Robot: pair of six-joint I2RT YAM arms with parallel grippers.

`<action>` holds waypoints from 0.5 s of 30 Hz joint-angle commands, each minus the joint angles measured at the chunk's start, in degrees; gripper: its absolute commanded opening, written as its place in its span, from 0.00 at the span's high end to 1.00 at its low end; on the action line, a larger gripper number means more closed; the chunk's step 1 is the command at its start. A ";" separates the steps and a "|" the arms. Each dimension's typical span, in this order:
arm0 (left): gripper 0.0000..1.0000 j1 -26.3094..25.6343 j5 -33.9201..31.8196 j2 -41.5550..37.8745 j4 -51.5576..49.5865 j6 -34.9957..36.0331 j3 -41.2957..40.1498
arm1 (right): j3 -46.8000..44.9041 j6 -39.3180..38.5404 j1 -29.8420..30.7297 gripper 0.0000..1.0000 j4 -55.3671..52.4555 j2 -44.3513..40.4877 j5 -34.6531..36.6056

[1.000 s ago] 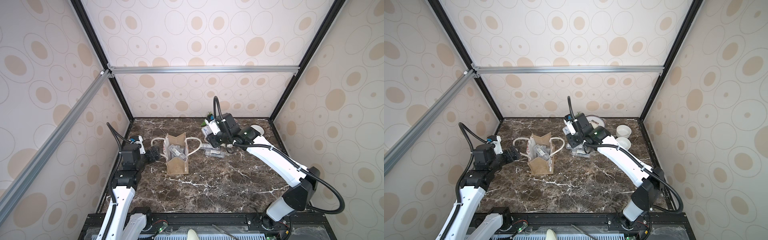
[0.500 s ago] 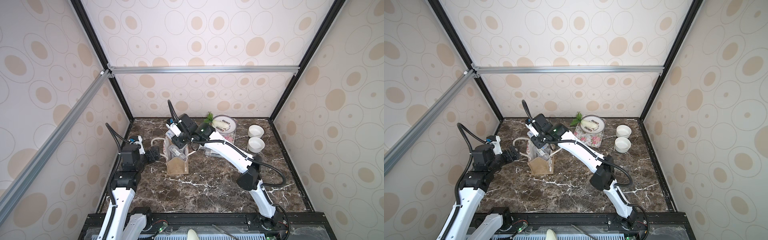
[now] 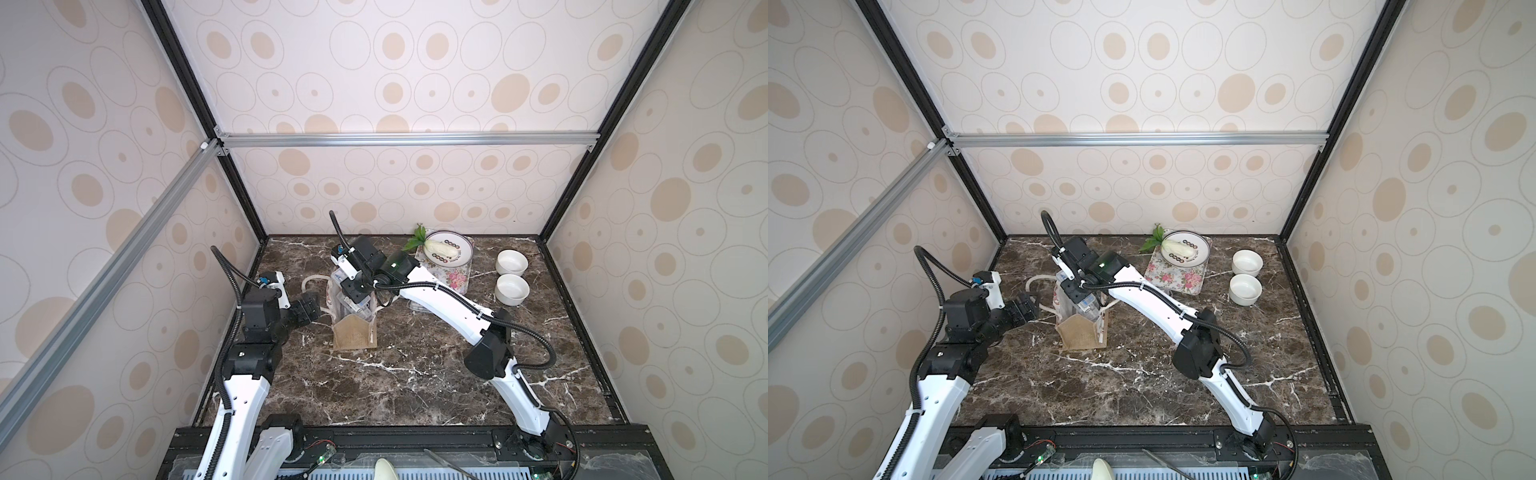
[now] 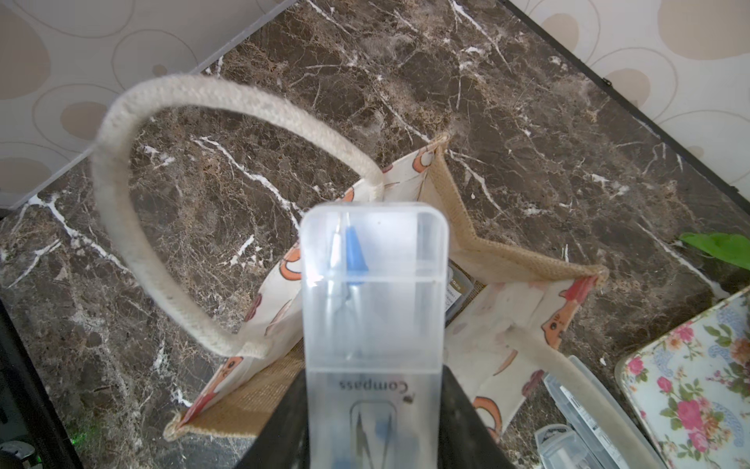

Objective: Put the compass set into the canvas bag
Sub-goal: Place the compass set in the canvas bag.

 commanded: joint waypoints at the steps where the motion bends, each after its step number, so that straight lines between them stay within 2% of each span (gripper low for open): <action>1: 0.13 -0.25 -0.47 -0.89 -0.23 0.21 0.11 | -0.34 1.71 0.10 0.59 0.68 1.98 1.37; 15: 0.13 -0.26 -0.72 -1.07 -0.56 0.23 0.06 | -0.21 6.21 -0.25 0.56 -1.61 5.91 6.21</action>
